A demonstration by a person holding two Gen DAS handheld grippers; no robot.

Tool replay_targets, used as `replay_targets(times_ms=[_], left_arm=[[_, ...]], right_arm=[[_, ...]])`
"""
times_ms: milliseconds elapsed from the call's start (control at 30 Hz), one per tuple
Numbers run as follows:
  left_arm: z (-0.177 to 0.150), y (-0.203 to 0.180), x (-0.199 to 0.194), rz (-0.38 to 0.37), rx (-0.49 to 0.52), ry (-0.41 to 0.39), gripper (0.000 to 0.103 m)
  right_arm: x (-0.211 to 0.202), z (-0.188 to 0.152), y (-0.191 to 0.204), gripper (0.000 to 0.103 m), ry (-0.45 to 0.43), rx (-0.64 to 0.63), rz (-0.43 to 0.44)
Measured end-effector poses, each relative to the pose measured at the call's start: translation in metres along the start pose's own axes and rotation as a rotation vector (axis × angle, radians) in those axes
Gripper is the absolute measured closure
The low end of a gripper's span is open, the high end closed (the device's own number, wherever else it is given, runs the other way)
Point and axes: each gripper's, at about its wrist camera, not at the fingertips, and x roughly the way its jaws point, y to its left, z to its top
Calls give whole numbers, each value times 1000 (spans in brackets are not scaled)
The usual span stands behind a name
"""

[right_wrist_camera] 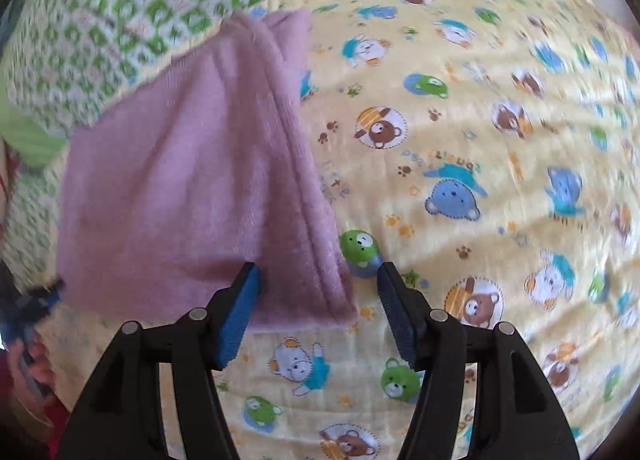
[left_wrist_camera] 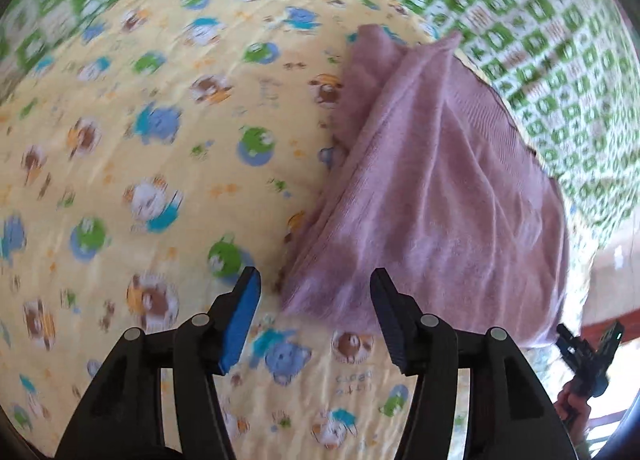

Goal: Fold small clothes

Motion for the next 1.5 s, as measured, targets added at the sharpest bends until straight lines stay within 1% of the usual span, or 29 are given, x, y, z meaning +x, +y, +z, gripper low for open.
replay_targets(times_ms=[67,133,200,233,300,333,400,467,567,600,633,667,700,733,767,867,933,967,1000,1100,1133,1167,1200,1267,1400,1467,1500], left_arm=[[-8,8,-3,-31,-59,7,43],[-14,13,-3,-49,-110,16,39],[-22,17,-1,-87,-173,27,38],[-25,16,1,-101,-187,32,37],[-27,11,7,-103,-200,39,35],[-26,8,9,-98,-202,39,31],[-22,1,16,-108,-212,37,27],[-14,-4,23,-115,-222,34,27],[-2,-1,27,-123,-260,-2,29],[3,-2,28,-119,-270,-28,40],[6,-2,29,-108,-269,-37,69],[9,-3,30,-107,-265,-36,83],[13,-5,31,-134,-263,-28,86],[14,-9,27,-146,-255,-42,87],[15,-17,20,-146,-223,-63,88],[15,-52,3,-169,-103,-99,88],[13,-78,-4,-184,-33,-108,89],[12,-88,-4,-190,-15,-107,89],[10,-101,-5,-200,9,-105,89],[1,-129,-3,-188,79,-103,89],[-3,-140,-1,-186,110,-98,89],[-5,-147,1,-186,130,-95,89],[-8,-154,3,-185,150,-90,89],[-13,-165,8,-187,176,-76,89],[-13,-174,16,-178,194,-61,89],[-11,-176,17,-179,198,-58,89],[-10,-177,18,-179,200,-56,89]], right_arm=[[-11,0,6,41,-35,-16,31],[-19,1,17,41,-59,-42,47],[-25,3,32,41,-74,-67,93],[-27,4,41,41,-75,-77,114],[-24,9,67,41,-58,-113,164],[-20,13,84,41,-42,-138,185],[-12,18,119,41,-18,-198,231],[-5,21,147,41,-6,-218,275],[13,31,182,40,35,-210,335],[18,33,189,40,47,-210,346],[24,37,199,40,61,-214,359],[31,40,209,40,72,-222,366],[34,42,213,40,77,-229,368],[39,46,221,39,87,-240,373],[43,49,227,39,98,-248,377],[54,58,237,39,125,-264,392],[62,64,244,38,150,-277,396],[69,69,249,34,174,-282,397],[74,72,251,33,193,-284,399],[91,85,266,30,254,-285,429],[96,88,270,24,275,-282,444],[102,91,274,17,305,-277,466],[108,95,280,15,332,-271,492],[117,99,288,14,341,-275,514],[132,102,312,13,368,-331,525],[140,101,326,13,371,-382,500],[144,100,331,13,365,-411,468]])
